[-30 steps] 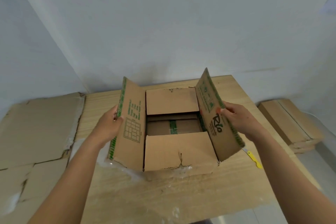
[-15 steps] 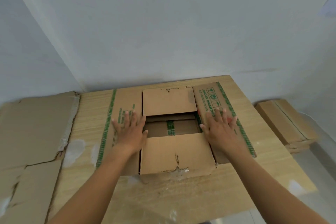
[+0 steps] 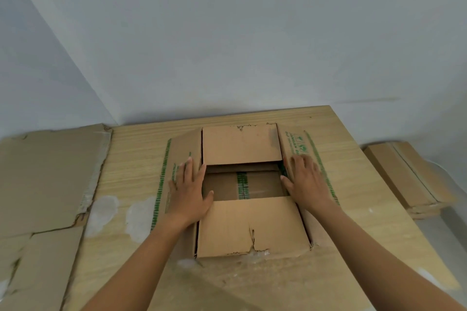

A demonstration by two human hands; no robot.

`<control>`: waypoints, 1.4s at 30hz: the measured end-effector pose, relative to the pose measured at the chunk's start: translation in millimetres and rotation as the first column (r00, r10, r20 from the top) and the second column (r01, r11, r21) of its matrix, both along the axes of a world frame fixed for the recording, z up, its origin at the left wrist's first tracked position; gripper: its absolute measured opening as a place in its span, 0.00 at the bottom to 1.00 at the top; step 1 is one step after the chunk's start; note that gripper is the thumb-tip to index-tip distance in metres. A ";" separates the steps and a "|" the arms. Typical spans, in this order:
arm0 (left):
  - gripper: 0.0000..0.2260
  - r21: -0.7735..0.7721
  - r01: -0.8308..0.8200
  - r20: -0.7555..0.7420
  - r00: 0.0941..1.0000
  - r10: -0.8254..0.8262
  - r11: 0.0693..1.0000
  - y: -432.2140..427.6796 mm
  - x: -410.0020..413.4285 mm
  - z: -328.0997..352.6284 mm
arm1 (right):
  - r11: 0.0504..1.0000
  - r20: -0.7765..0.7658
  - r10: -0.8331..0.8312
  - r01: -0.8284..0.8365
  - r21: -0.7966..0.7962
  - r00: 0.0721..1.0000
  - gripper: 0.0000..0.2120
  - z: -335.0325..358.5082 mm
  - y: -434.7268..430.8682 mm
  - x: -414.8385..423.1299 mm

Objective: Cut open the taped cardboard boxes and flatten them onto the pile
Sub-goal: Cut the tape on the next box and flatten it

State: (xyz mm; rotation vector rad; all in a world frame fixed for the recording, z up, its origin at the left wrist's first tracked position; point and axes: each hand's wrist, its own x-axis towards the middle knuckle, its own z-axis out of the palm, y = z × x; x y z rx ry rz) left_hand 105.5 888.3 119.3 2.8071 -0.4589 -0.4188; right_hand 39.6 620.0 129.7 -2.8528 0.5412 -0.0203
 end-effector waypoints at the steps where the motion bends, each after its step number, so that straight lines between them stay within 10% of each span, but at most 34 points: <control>1: 0.30 -0.025 0.007 0.053 0.999 -0.006 1.000 -1.7 3.0 1.4 | 1.000 0.025 0.014 -0.013 -0.022 1.000 0.27 1.9 0.2 8.5; 10: 0.31 0.206 0.165 0.160 0.967 -0.200 0.965 -32.9 61.9 10.0 | 0.949 -0.095 0.248 -0.262 -0.174 0.964 0.40 2.1 -1.9 69.2; 18: 0.41 0.228 0.222 0.128 0.958 -0.255 0.948 -42.7 90.0 2.7 | 0.908 -0.199 0.369 -0.398 -0.132 0.908 0.28 3.5 -19.3 78.4; 32: 0.11 -0.334 0.138 0.364 0.931 -0.008 0.932 -33.0 113.5 49.9 | 0.886 0.486 0.033 -0.250 0.390 0.873 0.18 26.9 -20.9 89.0; 38: 0.18 -0.487 -0.062 0.241 0.949 0.203 0.871 -35.8 125.5 61.0 | 0.842 0.580 -0.096 -0.244 0.480 0.809 0.30 31.8 1.0 102.9; 42: 0.33 -0.621 -0.114 0.127 0.962 0.243 0.776 -39.7 118.7 48.2 | 0.953 0.488 0.137 -0.249 0.173 0.862 0.35 14.0 7.1 108.0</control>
